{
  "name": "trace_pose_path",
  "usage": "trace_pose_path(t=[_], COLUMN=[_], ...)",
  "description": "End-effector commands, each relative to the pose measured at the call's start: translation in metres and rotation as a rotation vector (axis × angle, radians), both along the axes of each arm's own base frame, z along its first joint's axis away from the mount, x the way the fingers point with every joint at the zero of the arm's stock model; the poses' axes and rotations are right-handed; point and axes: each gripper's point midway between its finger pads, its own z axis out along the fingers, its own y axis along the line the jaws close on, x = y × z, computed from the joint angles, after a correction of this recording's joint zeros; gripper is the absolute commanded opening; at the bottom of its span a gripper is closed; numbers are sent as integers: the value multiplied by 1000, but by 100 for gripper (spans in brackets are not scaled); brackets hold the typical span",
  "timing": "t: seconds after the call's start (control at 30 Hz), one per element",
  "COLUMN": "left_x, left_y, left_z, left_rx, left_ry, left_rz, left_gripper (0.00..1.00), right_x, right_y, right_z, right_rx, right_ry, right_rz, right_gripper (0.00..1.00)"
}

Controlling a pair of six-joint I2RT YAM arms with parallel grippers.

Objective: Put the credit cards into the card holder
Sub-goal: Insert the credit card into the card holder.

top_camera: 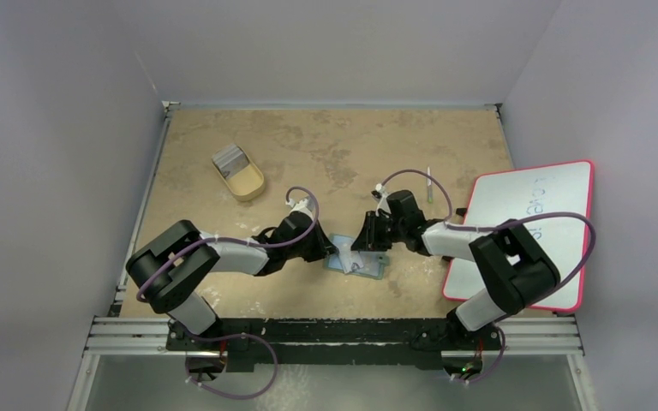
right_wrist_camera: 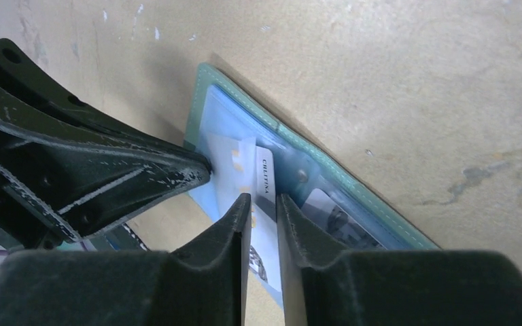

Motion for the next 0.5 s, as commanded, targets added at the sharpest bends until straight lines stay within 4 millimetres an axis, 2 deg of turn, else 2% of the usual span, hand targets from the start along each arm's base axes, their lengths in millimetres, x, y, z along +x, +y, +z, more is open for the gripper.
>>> trace_pose_path(t=[0.0, 0.13, 0.27, 0.37, 0.47], left_x=[-7, -8, -8, -5, -3], left_y=[18, 18, 16, 27, 40], left_z=[-17, -10, 14, 28, 31], left_rx=[83, 62, 32, 71, 129], left_ry=[23, 26, 14, -17, -44], left_rz=[26, 32, 44, 70, 91], left_gripper=[0, 0, 4, 9, 13], right_x=[2, 3, 3, 3, 4], right_y=[-1, -1, -1, -3, -4], right_z=[11, 12, 12, 13, 14], right_rx=[42, 61, 69, 71, 78], right_ry=[-43, -53, -62, -69, -74], right_rz=[-8, -22, -28, -35, -43], right_gripper=[17, 0, 0, 0, 0])
